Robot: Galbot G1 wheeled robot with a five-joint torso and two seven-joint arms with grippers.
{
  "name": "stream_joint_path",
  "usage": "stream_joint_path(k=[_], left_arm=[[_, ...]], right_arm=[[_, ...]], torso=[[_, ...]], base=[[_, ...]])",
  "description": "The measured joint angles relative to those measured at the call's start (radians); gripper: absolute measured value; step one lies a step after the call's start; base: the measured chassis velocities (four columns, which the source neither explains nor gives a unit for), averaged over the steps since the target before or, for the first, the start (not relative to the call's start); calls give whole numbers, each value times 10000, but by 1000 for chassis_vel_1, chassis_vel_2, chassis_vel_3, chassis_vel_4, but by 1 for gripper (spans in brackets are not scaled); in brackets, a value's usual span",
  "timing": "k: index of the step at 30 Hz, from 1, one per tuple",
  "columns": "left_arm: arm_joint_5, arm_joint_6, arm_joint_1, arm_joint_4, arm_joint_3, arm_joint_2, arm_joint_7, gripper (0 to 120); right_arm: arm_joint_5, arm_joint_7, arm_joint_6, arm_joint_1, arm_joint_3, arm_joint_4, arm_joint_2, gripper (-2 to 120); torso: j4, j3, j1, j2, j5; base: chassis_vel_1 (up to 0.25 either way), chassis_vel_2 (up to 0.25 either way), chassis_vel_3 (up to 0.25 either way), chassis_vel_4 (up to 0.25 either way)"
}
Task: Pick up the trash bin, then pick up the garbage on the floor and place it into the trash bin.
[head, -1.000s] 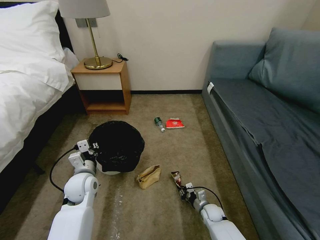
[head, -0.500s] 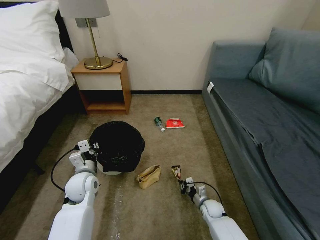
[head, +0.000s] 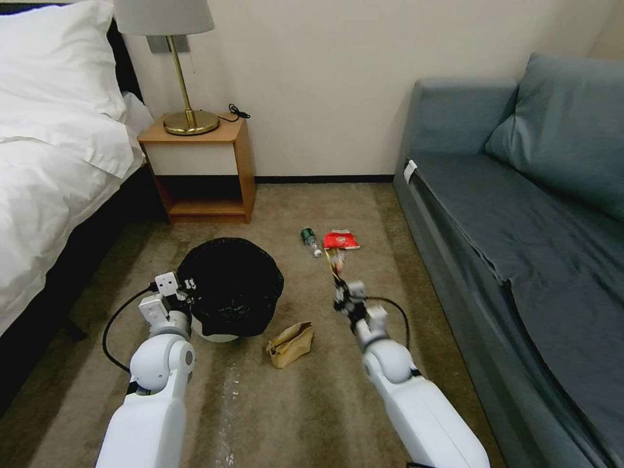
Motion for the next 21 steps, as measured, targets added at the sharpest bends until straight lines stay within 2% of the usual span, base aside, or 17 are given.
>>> stream_joint_path(k=[1, 5, 8, 13, 16, 20, 21], left_arm=[[25, 0, -5, 11, 2, -19, 2, 4], [80, 0, -5, 18, 5, -38, 0, 4], [115, 2, 6, -12, 20, -50, -19, 4], [141, 3, 26, -65, 44, -89, -19, 4], [176, 7, 41, -166, 126, -246, -29, 4], [179, 8, 32, -168, 126, -251, -45, 4], [178, 13, 32, -168, 125, -251, -50, 4]], right_arm=[[271, 78, -20, 556, -757, 9, -19, 0], [435, 93, -1, 1193, -1571, -142, 43, 0], [474, 76, 24, 1572, -2344, -367, 355, 0], [381, 55, 22, 1563, -2618, -529, 546, 0], [-266, 5, -2, 1272, -2940, -1068, 737, 0], [-492, 12, -65, 1165, -2955, -1116, 737, 1], [-662, 32, -79, 1098, -2956, -1138, 736, 8]], torso=[[1, 0, 0, 0, 2], [0, 0, 0, 0, 0], [2, 0, 0, 0, 1], [1, 0, 0, 0, 2], [-1, 0, 0, 0, 2], [-1, -1, 0, 0, 2], [-1, -1, 0, 0, 2]], base=[[0, 0, 0, 0], [0, 0, 0, 0], [0, 0, 0, 0], [0, 0, 0, 0], [0, 0, 0, 0], [0, 0, 0, 0], [0, 0, 0, 0]])
